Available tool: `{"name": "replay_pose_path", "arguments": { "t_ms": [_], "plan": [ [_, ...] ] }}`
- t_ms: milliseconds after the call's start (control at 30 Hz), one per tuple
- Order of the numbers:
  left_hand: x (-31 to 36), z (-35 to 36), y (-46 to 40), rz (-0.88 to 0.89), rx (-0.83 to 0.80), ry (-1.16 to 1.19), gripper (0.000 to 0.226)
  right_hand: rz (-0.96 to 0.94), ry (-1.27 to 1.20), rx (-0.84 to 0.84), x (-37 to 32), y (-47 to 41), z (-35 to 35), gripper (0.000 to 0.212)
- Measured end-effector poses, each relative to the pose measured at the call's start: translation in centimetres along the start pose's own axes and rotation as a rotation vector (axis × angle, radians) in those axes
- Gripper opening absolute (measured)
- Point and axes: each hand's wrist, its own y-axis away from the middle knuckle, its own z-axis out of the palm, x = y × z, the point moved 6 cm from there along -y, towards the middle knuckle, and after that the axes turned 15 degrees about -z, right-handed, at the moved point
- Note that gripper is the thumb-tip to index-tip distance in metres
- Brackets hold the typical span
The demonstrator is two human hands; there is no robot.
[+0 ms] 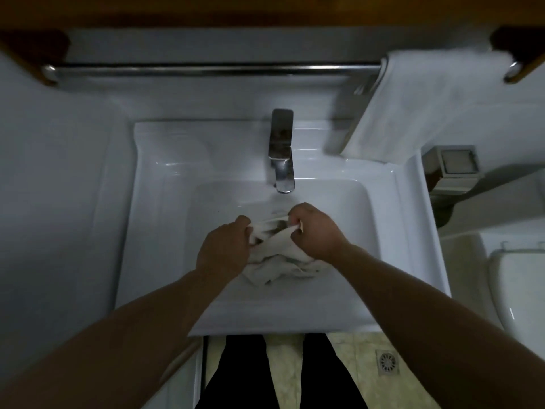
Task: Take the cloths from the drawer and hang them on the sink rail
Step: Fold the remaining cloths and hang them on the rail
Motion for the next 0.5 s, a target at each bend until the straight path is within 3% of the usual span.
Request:
{"name": "replay_pose_path", "arguments": {
  "t_ms": [133, 267, 500],
  "plan": [
    [1.0, -6.2, 3.0, 0.070, 0.055, -0.024, 0.025, -0.026, 0.014, -0.075, -5.3, 0.5, -6.0, 0.024],
    [2.5, -12.5, 3.5, 0.121, 0.131, -0.018, 0.028, -0.094, 0.120, -0.169, -9.8, 0.7, -10.3, 0.020],
    [5.0, -20.8, 3.9, 0.183, 0.280, -0.187, 0.031, -0.255, 0.431, -0.147, -16.9, 0.2, -16.7, 0.024]
  ]
}}
